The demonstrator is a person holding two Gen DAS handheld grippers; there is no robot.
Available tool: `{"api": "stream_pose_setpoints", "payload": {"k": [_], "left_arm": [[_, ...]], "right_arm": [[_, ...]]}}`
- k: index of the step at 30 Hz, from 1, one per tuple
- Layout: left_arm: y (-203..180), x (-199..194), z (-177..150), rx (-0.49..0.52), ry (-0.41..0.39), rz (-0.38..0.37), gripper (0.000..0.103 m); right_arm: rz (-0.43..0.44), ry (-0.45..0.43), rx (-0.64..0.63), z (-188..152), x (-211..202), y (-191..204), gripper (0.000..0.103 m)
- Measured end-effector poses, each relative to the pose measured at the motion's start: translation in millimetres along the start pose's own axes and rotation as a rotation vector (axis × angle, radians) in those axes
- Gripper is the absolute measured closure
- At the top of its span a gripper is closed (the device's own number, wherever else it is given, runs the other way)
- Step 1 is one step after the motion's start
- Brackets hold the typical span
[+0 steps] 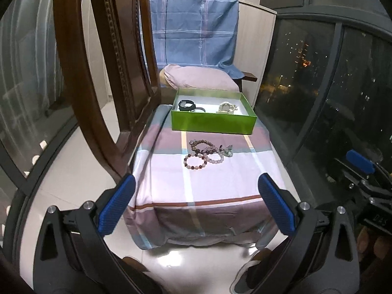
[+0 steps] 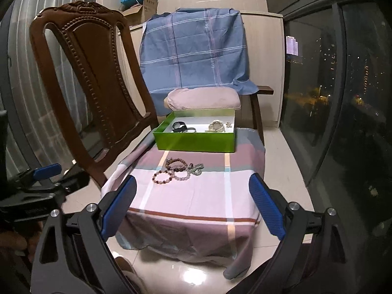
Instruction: Organize jewelry
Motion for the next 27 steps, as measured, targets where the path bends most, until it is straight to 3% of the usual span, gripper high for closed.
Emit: {"api": "stream_pose_setpoints", "payload": {"k": [4, 27], "left_arm": [[-3, -15, 1, 0.012, -0.022, -0.003, 0.004], [-12, -13, 2, 0.025, -0.009, -0.021, 0.004]], "right_arm": [[0.003, -0.017, -0.003, -1, -12, 7, 0.012], [0.009, -0.027, -0.001, -6, -17, 5, 0.012]]}}
Point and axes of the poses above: each gripper's, at about its wrist camera, not at the fingertips, and x roughly the way its jaws point, y to its left, z to its top, the point moved 4 cm from there along x, roughly the way its jaws point, and after that the axes turned 2 degrees about -x, right-handed, at the moved point
